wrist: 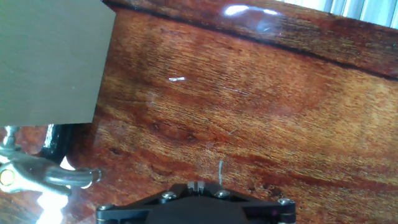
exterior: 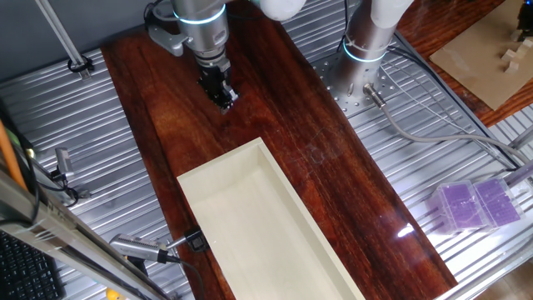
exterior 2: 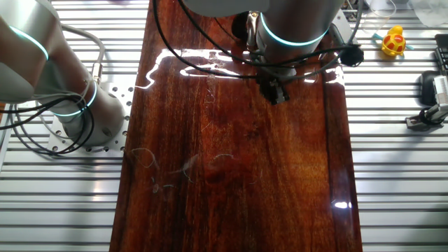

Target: Turn off the water tap

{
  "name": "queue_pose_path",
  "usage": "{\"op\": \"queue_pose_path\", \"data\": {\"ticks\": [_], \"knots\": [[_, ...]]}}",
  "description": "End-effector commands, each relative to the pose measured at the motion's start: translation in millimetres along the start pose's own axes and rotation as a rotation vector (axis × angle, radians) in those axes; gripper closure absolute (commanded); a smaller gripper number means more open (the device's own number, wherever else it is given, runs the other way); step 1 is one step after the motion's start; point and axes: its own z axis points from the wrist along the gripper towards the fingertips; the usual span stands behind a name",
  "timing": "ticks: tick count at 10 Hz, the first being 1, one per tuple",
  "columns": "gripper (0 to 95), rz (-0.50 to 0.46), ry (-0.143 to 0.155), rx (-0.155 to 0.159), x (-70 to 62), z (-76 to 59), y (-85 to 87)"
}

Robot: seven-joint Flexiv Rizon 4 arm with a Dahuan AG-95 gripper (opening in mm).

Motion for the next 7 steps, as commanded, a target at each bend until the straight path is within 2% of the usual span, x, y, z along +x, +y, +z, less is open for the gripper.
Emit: {"op": "queue_pose_path", "data": {"ticks": [1,7], "knots": [[95.0,-0.024,0.007,0.008,1.0,-0.2,-2.3],[95.0,-0.017,0.008,0.007,1.0,-0.2,-2.3]]}}
